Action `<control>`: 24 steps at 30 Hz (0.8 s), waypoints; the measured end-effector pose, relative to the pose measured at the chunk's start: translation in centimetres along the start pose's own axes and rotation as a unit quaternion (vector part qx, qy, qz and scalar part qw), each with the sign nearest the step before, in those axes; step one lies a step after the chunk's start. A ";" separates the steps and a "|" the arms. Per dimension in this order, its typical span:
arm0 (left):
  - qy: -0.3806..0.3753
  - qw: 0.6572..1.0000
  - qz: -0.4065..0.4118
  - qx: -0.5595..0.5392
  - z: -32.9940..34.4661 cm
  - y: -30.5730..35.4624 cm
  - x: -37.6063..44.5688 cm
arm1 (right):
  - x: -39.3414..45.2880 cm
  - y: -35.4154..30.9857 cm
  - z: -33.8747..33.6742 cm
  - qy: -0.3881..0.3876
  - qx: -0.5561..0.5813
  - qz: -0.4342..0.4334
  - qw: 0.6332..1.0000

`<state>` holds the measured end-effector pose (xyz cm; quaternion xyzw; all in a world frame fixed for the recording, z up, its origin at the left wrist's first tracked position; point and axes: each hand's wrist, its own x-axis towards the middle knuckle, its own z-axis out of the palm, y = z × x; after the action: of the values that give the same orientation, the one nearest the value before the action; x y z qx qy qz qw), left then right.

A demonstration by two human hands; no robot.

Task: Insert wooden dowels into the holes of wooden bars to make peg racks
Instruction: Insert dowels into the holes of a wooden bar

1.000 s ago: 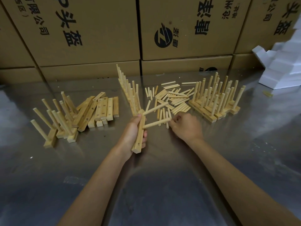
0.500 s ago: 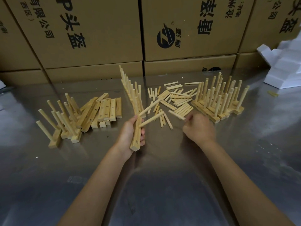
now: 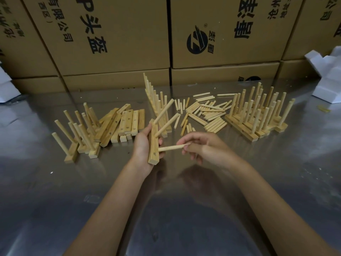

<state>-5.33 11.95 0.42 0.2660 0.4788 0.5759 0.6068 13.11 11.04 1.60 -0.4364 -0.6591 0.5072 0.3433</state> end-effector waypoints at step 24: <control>0.052 0.995 0.039 0.082 0.2 0.0 -0.2 | -0.9 0.1 3.0 0.043 -0.277 -0.262 0.924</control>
<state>-5.10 11.77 0.57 0.3031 0.5444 0.5710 0.5346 10.78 9.09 0.78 -0.3474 -0.8487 0.1772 0.3573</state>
